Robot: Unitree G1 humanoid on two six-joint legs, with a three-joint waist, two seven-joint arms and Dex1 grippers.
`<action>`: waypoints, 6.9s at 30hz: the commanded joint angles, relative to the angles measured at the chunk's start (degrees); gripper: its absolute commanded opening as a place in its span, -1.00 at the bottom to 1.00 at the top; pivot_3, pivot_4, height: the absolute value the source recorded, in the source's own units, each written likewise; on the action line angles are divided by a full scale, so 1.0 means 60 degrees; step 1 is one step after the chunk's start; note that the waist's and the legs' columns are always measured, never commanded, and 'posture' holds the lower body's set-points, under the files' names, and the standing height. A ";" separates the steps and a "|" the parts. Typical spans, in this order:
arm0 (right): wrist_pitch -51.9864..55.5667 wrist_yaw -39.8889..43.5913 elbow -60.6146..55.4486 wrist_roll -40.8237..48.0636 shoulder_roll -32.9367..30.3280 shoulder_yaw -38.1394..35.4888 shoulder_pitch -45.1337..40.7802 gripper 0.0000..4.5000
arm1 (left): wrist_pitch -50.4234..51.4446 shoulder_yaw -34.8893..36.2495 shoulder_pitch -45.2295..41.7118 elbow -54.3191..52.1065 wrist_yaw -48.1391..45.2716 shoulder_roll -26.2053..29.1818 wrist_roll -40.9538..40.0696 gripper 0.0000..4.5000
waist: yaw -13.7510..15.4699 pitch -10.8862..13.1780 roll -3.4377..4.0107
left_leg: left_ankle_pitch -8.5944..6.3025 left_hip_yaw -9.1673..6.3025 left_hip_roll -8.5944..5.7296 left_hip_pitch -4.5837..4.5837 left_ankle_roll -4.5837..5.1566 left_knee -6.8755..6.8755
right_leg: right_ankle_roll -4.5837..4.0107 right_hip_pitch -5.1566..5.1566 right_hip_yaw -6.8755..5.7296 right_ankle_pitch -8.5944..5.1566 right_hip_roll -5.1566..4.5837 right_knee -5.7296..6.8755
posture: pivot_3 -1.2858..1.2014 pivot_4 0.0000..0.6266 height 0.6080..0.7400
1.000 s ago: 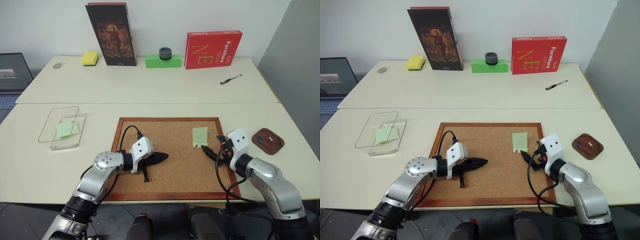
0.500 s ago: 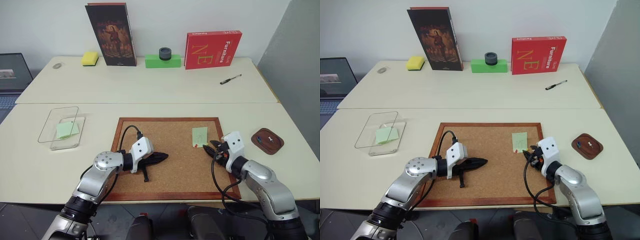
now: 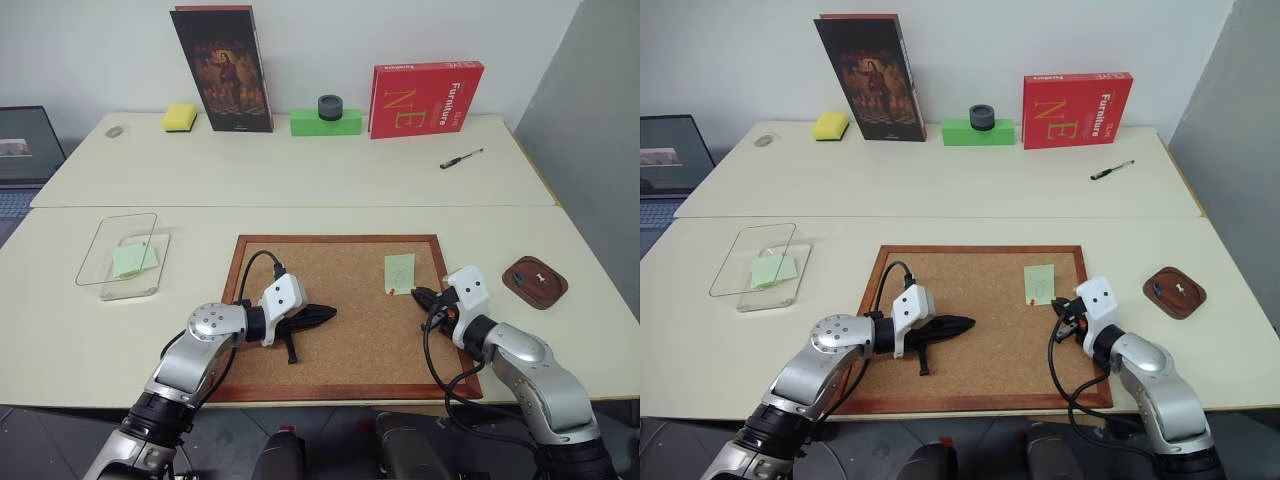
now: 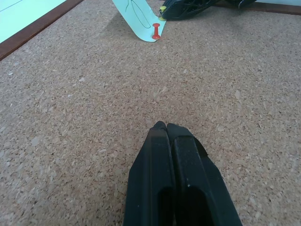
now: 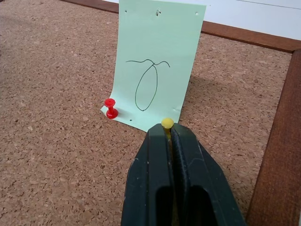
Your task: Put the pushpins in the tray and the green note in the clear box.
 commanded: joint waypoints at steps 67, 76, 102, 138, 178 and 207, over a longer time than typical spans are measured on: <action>-0.0688 0.0166 0.1965 -0.1187 -0.3293 -0.3564 -0.0073 0.29 | 0.0191 -0.0354 0.0385 0.0478 0.0091 0.0166 0.0457 -1.00 | -0.0003 -0.0002 0.0007 | 0.0000 0.0008 -0.0004 0.0002 0.0001 0.0000 | 0.0000 0.0003 0.0008 0.0000 -0.0001 -0.0005 | 0.03 -0.52 1.00; -0.0055 0.1831 -0.1107 0.0854 -0.2954 -0.3370 0.1199 0.47 | 0.0159 -0.0322 0.0373 0.0530 0.0022 0.0205 0.0473 -1.00 | -0.0005 -0.0003 0.0007 | 0.0000 0.0003 -0.0001 0.0003 0.0001 -0.0009 | 0.0000 0.0003 0.0002 -0.0001 0.0001 -0.0005 | 0.03 -0.52 1.00; -0.0012 0.1226 0.0192 0.0335 -0.0700 0.0762 -0.1177 0.47 | 0.0234 -0.0353 0.0219 0.0539 0.0059 0.0145 0.0486 -1.00 | 0.0005 0.0000 -0.0001 | 0.0000 -0.0001 0.0002 -0.0011 0.0000 -0.0006 | 0.0000 -0.0010 -0.0004 -0.0002 0.0000 -0.0017 | 0.03 -0.52 1.00; -0.0235 0.1668 -0.0222 0.0300 -0.0790 0.0755 -0.1533 -1.00 | 0.0366 -0.0297 0.0319 0.0345 0.0059 0.0226 0.0447 -1.00 | 0.0005 0.0002 0.0001 | -0.0001 -0.0002 0.0001 -0.0018 0.0000 -0.0007 | 0.0001 -0.0012 -0.0006 -0.0001 -0.0001 -0.0016 | 0.03 -0.52 1.00; -0.2735 0.2676 -0.0148 -0.2015 -0.1769 0.1918 -0.3569 -1.00 | 0.4673 0.2331 -0.3101 -0.0876 0.0161 -0.0040 -0.3606 0.78 | 0.0085 0.0037 -0.0036 | 0.0000 -0.0019 -0.0003 -0.0144 -0.0001 0.0014 | 0.0063 -0.0109 -0.0031 0.0034 -0.0002 -0.0005 | 0.03 -0.52 1.00; -0.2798 0.3021 -0.0317 -0.2427 -0.1411 0.2278 -0.4083 -1.00 | 0.2718 0.0635 -0.5252 0.2151 -0.1311 -0.1899 -0.2121 -0.20 | 0.0201 0.0037 -0.0036 | 0.0002 -0.0022 -0.0011 -0.0144 -0.0002 0.0028 | 0.0061 -0.0107 -0.0030 0.0037 -0.0002 0.0013 | 0.03 -0.52 1.00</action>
